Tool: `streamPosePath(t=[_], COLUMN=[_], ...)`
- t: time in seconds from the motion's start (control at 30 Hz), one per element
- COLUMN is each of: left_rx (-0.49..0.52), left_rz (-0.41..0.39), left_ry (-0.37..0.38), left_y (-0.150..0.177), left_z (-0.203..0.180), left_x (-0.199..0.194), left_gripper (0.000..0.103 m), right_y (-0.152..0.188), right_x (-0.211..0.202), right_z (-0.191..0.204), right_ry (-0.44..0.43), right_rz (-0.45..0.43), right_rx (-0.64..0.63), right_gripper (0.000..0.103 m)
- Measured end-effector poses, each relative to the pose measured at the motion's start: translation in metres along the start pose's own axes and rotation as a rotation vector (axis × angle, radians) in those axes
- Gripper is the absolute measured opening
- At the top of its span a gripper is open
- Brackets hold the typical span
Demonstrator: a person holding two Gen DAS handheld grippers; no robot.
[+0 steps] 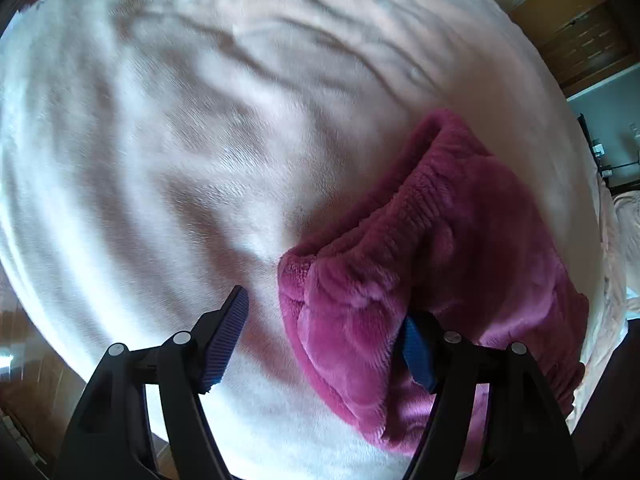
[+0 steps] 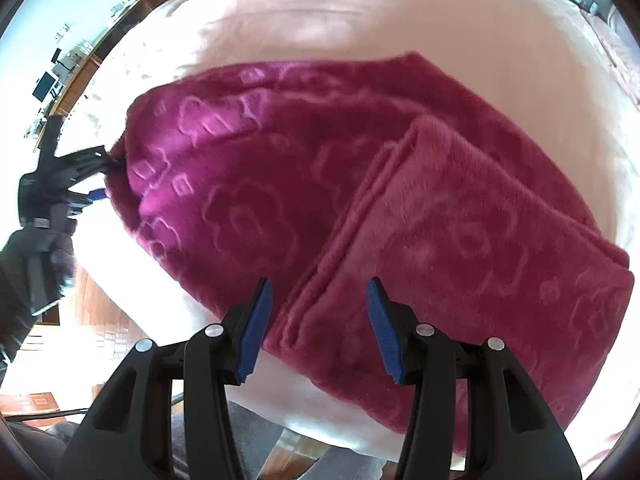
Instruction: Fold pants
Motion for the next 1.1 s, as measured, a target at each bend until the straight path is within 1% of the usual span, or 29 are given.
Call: streamPosePath(t=[0.13,0.17,0.2,0.27,0.3,0.4,0.53,0.63,0.83,0.93,1.0,1.1], left_rx=[0.002,-0.003,-0.007,-0.007,0.000,0.013,0.030,0.050,0.128,0.180,0.220,0.263], left_rz=[0.014,0.019,0.024,0.029,0.026,0.022,-0.006,-0.040,-0.110,-0.140,-0.155,-0.165], left_ry=[0.014,0.024,0.042,0.074,0.077,0.104,0.151,0.192,0.279,0.322,0.352,0.372], left_y=[0.000,0.000,-0.001,0.000,0.001,0.001,-0.002,0.001,0.002,0.010,0.020,0.038], left_z=[-0.003,-0.005,-0.006,-0.011,-0.013,-0.023,-0.036,-0.046,-0.082,-0.114,-0.138,-0.166], left_x=[0.012,0.014,0.015,0.014,0.012,0.003,-0.018,-0.045,-0.095,-0.117,-0.132,-0.145], left_gripper=[0.072,0.069,0.060,0.049,0.042,0.030,0.028,0.027,0.026,0.026,0.026,0.026], right_y=[-0.009,-0.011,-0.013,-0.015,-0.018,-0.025,-0.031,-0.032,-0.021,-0.014,-0.006,0.007], right_x=[-0.003,-0.003,0.000,-0.001,-0.002,0.002,0.012,0.016,0.005,-0.005,-0.014,-0.028], right_z=[0.001,-0.001,-0.002,-0.005,-0.009,-0.012,-0.013,-0.015,-0.021,-0.030,-0.038,-0.055], right_ry=[0.006,0.009,0.016,0.024,0.024,0.028,0.027,0.027,0.008,-0.001,-0.003,-0.011], right_rz=[-0.014,-0.014,-0.015,-0.017,-0.019,-0.026,-0.025,-0.022,-0.035,-0.046,-0.056,-0.069], right_rx=[0.009,0.012,0.015,0.024,0.032,0.040,0.041,0.044,0.053,0.070,0.083,0.113], right_gripper=[0.050,0.050,0.050,0.050,0.050,0.050,0.050,0.050,0.050,0.050,0.050,0.050])
Point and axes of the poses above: each gripper's, at about its wrist camera, not at the fingertips, and x roughly the way its jaws point, z to its left, y to its underside, the point moved 8 cm from there along x, roughly the way its jaws point, and after that the axes turned 1 degree about -z, right-handed, at the moved point
